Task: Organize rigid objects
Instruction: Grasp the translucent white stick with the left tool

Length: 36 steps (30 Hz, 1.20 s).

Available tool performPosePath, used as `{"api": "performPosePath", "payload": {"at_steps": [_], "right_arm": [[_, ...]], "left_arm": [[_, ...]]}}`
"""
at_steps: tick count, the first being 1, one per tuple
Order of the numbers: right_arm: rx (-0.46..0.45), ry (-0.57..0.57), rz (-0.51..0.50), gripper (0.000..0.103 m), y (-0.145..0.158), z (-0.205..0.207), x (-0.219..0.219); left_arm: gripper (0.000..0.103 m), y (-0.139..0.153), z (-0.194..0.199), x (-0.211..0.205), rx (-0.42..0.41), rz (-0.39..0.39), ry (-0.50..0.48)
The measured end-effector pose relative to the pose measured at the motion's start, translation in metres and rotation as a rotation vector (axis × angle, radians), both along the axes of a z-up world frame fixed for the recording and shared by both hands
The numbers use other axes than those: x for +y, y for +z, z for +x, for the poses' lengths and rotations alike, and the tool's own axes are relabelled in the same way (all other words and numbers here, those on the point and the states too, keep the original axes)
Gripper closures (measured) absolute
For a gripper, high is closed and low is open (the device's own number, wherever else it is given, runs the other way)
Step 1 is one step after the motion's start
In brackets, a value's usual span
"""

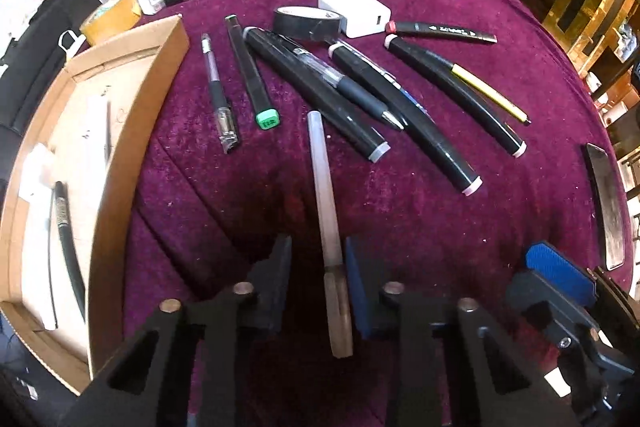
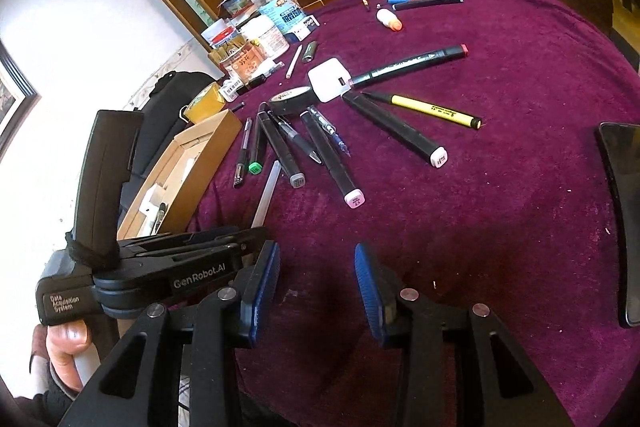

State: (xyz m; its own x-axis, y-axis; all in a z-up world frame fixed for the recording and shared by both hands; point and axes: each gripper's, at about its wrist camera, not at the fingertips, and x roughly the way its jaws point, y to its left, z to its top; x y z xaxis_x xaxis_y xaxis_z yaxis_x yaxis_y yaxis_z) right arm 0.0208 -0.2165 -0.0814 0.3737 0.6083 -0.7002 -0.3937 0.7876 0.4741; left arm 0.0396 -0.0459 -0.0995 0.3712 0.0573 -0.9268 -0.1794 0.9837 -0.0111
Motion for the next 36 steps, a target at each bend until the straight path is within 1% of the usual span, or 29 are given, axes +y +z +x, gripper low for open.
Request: {"api": "performPosePath", "payload": {"at_steps": [4, 6, 9, 12, 14, 15, 18, 20, 22, 25, 33, 36], "right_arm": [[0.004, 0.000, -0.001, 0.061, -0.001, 0.002, 0.002], [0.007, 0.002, -0.005, 0.061, -0.002, 0.003, 0.004], [0.009, 0.002, -0.007, 0.062, -0.002, 0.003, 0.006], [0.011, 0.001, -0.009, 0.062, -0.003, 0.004, 0.007], [0.012, -0.002, -0.010, 0.061, -0.003, 0.004, 0.007], [0.013, -0.002, -0.011, 0.061, -0.003, 0.005, 0.007], [0.015, -0.005, -0.017, 0.061, -0.003, 0.006, 0.008], [0.011, -0.008, -0.022, 0.061, -0.002, 0.007, 0.008], [0.011, -0.007, -0.025, 0.061, -0.002, 0.009, 0.009], [0.014, 0.004, -0.037, 0.061, -0.003, 0.014, 0.014], [0.002, 0.054, -0.057, 0.062, 0.002, 0.035, 0.031], [-0.015, 0.076, -0.069, 0.062, 0.006, 0.047, 0.039]], "left_arm": [[0.080, 0.003, -0.004, 0.004, 0.005, -0.032, 0.002], [0.080, 0.006, -0.008, 0.002, -0.001, -0.037, -0.010], [0.080, 0.012, -0.011, 0.001, -0.026, -0.069, -0.022], [0.080, 0.006, -0.006, -0.003, -0.017, -0.053, -0.038], [0.081, 0.005, -0.001, -0.006, -0.030, -0.037, -0.046], [0.084, -0.001, 0.004, -0.005, -0.006, -0.043, -0.046], [0.089, -0.002, 0.007, -0.006, -0.009, -0.027, -0.042], [0.092, -0.002, 0.007, -0.008, -0.009, 0.006, -0.052], [0.092, -0.002, 0.004, -0.010, -0.013, 0.011, -0.063], [0.093, 0.000, -0.001, -0.003, -0.032, -0.023, -0.047], [0.094, 0.018, -0.010, 0.022, -0.065, -0.186, 0.001], [0.094, 0.025, -0.014, 0.028, -0.074, -0.229, 0.008]]}}
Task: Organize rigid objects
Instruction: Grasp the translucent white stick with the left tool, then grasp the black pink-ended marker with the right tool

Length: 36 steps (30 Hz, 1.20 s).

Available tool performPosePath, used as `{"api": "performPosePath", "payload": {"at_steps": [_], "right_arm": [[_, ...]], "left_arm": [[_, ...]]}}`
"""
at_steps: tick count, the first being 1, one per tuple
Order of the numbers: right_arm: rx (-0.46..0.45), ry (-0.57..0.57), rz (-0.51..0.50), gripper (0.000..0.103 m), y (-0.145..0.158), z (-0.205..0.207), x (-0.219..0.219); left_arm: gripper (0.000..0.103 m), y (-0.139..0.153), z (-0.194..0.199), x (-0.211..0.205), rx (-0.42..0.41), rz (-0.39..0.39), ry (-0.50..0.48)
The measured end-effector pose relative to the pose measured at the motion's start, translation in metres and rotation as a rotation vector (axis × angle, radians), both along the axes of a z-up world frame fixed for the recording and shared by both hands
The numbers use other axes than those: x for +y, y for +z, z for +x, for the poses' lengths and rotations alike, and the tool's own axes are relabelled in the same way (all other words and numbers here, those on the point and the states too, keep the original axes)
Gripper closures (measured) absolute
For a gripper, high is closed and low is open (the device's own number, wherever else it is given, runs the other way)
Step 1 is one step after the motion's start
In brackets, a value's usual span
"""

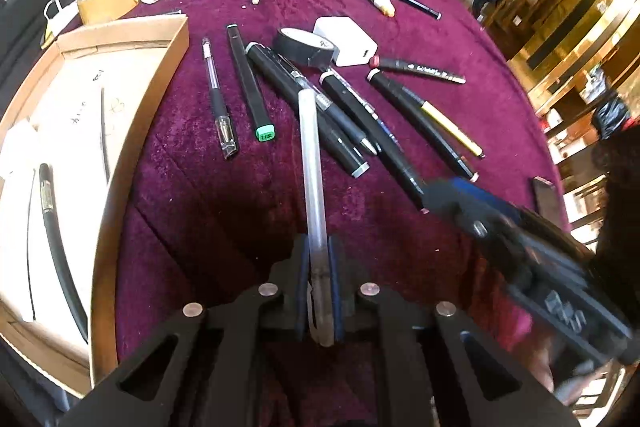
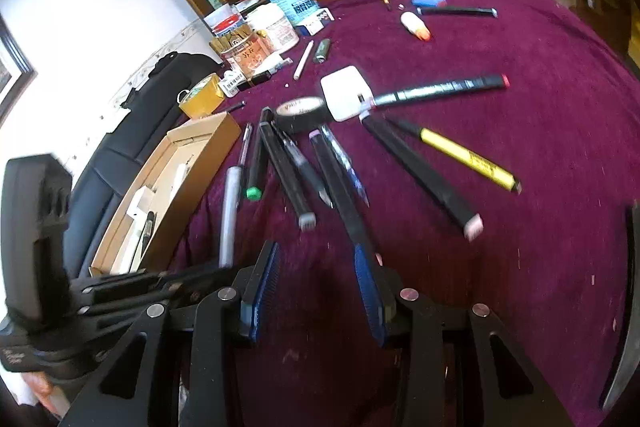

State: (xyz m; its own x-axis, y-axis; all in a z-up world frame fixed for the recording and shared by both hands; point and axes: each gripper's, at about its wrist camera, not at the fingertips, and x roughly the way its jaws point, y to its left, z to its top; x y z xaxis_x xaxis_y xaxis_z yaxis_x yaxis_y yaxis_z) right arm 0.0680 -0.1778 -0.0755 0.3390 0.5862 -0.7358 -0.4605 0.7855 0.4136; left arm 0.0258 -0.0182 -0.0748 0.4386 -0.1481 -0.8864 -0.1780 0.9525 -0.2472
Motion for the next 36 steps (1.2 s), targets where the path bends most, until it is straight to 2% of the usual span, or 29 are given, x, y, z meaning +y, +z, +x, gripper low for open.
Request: {"api": "performPosePath", "payload": {"at_steps": [2, 5, 7, 14, 19, 23, 30, 36], "right_arm": [[0.011, 0.021, 0.001, 0.063, -0.001, 0.011, 0.006], [0.037, 0.052, -0.002, 0.073, -0.005, 0.029, 0.015], [0.042, 0.060, -0.023, 0.076, -0.008, 0.038, 0.021], [0.052, 0.075, -0.102, 0.079, -0.017, 0.059, 0.039], [0.068, 0.105, -0.170, 0.084, -0.026, 0.069, 0.049], [0.086, 0.123, -0.175, 0.085, -0.030, 0.076, 0.051], [0.043, 0.119, -0.244, 0.086, -0.025, 0.058, 0.046], [0.053, 0.074, -0.221, 0.086, -0.023, 0.036, 0.020]], "left_arm": [[0.094, 0.004, -0.002, 0.003, -0.008, -0.008, 0.003], [0.094, 0.006, -0.004, 0.008, -0.006, -0.033, 0.004], [0.094, 0.005, -0.003, 0.011, -0.006, -0.040, 0.010], [0.094, -0.001, 0.001, 0.015, 0.011, -0.059, 0.014], [0.093, -0.004, 0.005, 0.012, 0.018, -0.041, 0.006], [0.093, -0.008, 0.008, 0.009, 0.027, -0.022, 0.001], [0.093, -0.014, 0.011, 0.005, 0.049, -0.006, -0.001], [0.093, -0.020, 0.015, -0.001, 0.067, 0.014, -0.007]]}}
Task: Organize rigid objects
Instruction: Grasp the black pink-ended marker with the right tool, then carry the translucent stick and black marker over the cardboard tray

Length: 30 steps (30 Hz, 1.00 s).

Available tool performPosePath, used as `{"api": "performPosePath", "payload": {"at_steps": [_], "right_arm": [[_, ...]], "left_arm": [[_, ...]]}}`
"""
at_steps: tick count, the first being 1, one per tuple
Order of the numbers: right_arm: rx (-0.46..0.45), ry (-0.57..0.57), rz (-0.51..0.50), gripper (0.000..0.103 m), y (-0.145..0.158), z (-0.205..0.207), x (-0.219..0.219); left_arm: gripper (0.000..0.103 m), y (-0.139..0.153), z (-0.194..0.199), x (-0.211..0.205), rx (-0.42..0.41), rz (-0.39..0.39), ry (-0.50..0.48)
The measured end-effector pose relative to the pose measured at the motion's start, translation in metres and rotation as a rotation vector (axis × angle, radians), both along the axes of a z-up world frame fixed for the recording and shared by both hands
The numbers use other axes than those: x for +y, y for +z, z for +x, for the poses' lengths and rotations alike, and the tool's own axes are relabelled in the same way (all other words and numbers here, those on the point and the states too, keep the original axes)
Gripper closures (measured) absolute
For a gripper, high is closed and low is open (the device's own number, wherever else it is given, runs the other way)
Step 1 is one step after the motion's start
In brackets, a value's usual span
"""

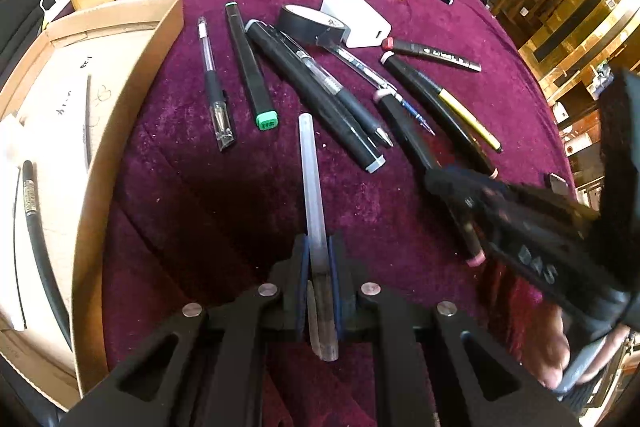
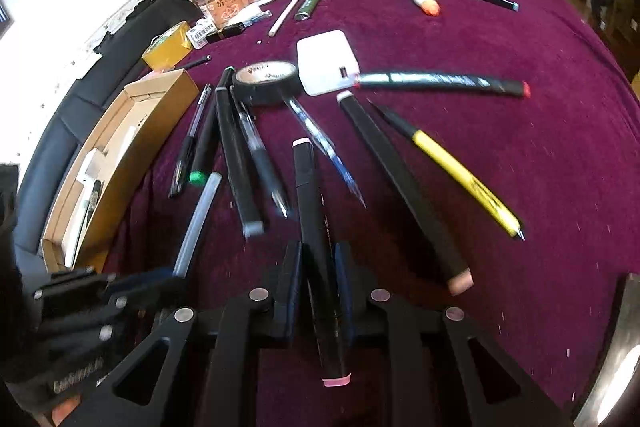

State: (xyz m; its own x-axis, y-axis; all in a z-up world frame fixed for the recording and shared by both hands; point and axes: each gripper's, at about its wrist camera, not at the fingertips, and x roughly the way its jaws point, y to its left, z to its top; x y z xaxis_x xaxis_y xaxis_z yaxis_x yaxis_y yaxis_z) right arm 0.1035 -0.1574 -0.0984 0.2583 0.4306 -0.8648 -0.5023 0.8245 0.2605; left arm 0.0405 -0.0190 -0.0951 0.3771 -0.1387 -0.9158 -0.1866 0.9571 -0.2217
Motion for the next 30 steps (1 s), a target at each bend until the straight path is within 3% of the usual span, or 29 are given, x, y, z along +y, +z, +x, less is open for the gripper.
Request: {"api": "performPosePath", "payload": {"at_steps": [7, 12, 14, 19, 27, 30], "right_arm": [[-0.063, -0.006, -0.027, 0.086, -0.001, -0.023, -0.004], [-0.123, -0.010, -0.064, 0.086, -0.002, -0.031, 0.000], [-0.124, -0.025, -0.046, 0.088, -0.003, -0.031, -0.003], [-0.099, -0.055, 0.032, 0.088, 0.005, -0.037, -0.015], [-0.090, -0.077, 0.132, 0.089, 0.030, -0.060, -0.016], [-0.086, -0.055, 0.172, 0.089, 0.041, -0.068, -0.006]], "left_arm": [[0.093, -0.003, 0.008, -0.009, -0.007, 0.062, 0.003], [0.094, -0.005, 0.012, -0.026, -0.058, 0.202, -0.017], [0.094, -0.004, 0.011, -0.027, -0.063, 0.215, -0.008], [0.095, 0.009, -0.001, -0.019, -0.073, 0.177, 0.012], [0.095, 0.045, -0.026, 0.012, -0.090, -0.030, 0.024], [0.094, 0.055, -0.038, 0.030, -0.079, -0.057, 0.041]]}}
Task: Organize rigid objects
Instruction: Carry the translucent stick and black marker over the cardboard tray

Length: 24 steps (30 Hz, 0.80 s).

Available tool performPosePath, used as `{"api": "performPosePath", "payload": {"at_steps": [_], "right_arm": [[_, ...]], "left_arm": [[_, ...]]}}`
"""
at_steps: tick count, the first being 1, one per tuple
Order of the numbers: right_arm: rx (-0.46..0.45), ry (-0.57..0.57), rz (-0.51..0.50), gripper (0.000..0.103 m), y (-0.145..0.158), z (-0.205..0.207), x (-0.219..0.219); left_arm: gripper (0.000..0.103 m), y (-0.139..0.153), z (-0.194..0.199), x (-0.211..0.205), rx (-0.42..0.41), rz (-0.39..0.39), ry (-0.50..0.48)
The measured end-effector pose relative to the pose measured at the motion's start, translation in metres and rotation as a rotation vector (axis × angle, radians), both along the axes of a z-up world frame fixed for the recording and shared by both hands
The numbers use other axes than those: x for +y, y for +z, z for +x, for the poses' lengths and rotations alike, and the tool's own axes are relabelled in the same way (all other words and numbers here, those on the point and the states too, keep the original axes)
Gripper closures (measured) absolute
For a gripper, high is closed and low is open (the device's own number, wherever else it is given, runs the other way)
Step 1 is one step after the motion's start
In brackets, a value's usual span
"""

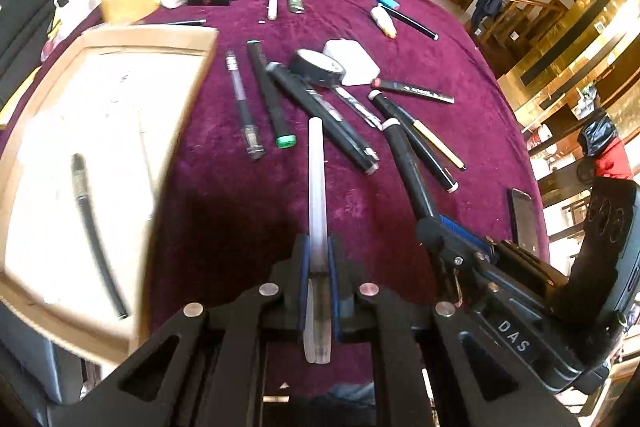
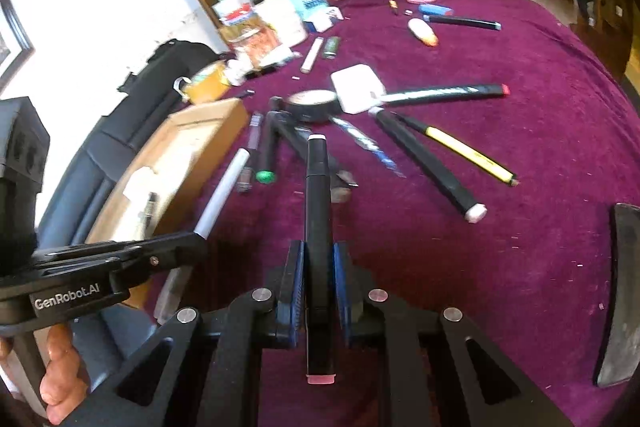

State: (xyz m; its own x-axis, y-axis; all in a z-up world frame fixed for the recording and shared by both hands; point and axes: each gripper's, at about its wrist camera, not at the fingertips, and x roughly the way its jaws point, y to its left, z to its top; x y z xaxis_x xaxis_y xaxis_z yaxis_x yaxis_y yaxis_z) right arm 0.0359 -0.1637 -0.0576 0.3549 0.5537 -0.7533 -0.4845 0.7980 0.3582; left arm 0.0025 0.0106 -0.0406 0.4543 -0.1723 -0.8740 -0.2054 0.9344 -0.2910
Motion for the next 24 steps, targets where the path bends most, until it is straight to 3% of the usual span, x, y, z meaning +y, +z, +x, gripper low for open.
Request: {"api": "performPosePath", "payload": {"at_steps": [9, 17, 24], "right_arm": [[-0.010, 0.142, 0.063, 0.088, 0.023, -0.019, 0.068], [-0.019, 0.271, 0.060, 0.088, 0.026, -0.028, 0.134], [-0.003, 0.316, 0.047, 0.088, 0.021, -0.026, 0.169]], "left_arm": [[0.094, 0.022, -0.038, 0.063, 0.001, 0.088, 0.132], [0.094, 0.014, -0.052, 0.112, 0.028, 0.062, 0.222], [0.094, 0.003, -0.057, 0.141, 0.045, 0.039, 0.270]]}}
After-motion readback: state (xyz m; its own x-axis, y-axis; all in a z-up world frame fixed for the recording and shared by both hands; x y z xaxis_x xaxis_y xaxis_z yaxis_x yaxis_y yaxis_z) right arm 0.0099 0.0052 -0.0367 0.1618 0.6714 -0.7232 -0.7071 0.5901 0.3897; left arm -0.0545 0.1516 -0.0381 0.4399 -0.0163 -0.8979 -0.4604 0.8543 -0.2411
